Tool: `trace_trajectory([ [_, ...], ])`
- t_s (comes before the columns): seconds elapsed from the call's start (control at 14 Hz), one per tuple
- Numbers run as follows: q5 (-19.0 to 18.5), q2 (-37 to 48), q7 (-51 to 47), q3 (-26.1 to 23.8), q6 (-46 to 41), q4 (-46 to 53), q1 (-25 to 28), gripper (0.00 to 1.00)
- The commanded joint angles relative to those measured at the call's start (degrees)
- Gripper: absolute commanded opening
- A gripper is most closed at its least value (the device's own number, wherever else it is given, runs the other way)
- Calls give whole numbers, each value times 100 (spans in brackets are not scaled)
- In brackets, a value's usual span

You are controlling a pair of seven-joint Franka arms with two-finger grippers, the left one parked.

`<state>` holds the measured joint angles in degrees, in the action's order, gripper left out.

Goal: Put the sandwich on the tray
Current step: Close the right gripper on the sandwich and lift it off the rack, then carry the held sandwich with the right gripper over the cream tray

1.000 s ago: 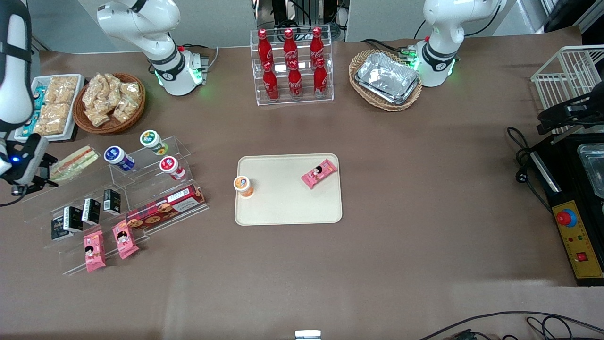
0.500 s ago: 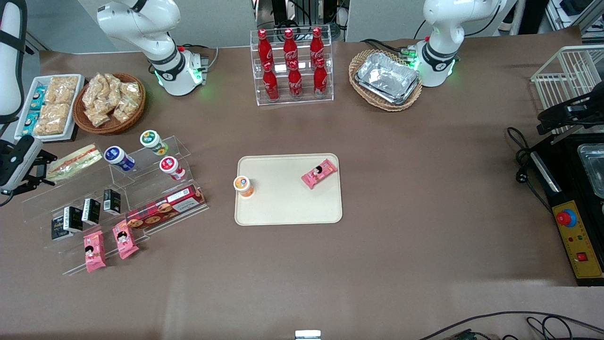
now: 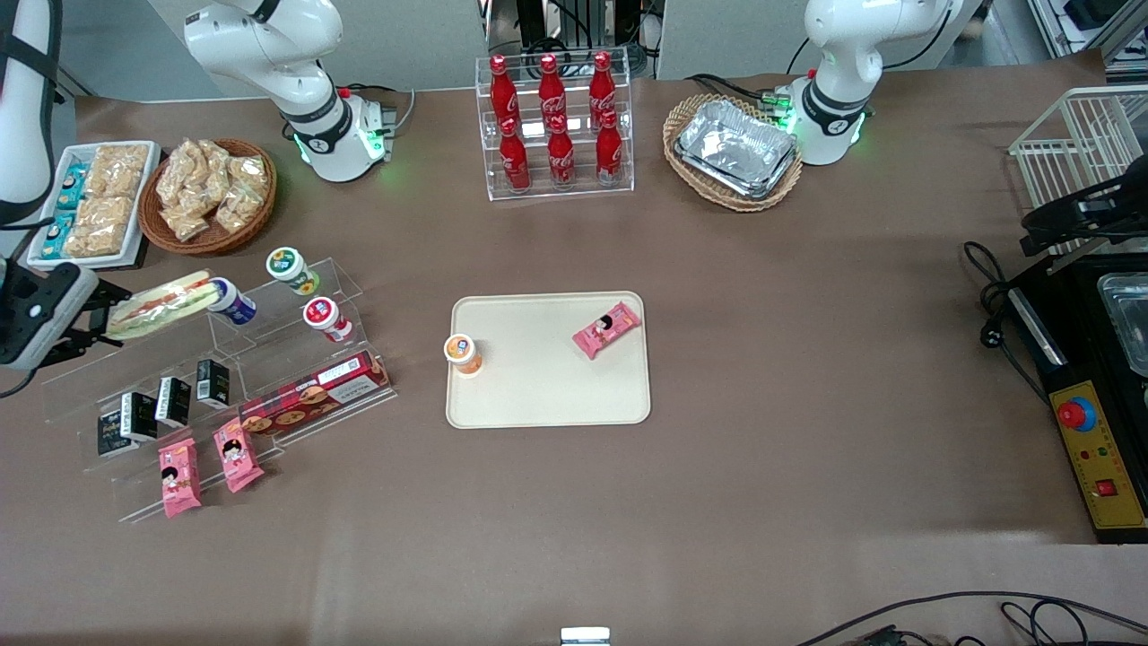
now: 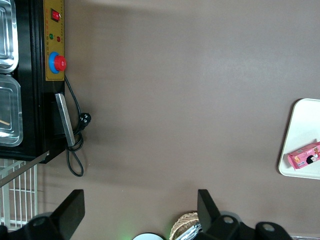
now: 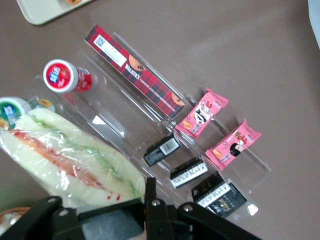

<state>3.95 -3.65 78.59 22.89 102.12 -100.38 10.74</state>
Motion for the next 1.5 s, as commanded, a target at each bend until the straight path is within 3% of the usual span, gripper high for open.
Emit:
trace_trajectory([
  [0.0, 89, -101, -711, -223, -508, 439, 7, 0],
  [0.36, 124, -74, -2362, -820, -684, 458, 104, 0],
  [0.71, 141, -39, -4514, -909, -738, 466, 789, 0],
  [1.0, 115, -171, -6388, -1461, -685, 458, 1053, 0],
  [1.29, 36, -583, -7444, -2270, -212, 458, 1115, 0],
  [1.43, -86, -785, -7516, -2377, 183, 432, 1447, 0],
])
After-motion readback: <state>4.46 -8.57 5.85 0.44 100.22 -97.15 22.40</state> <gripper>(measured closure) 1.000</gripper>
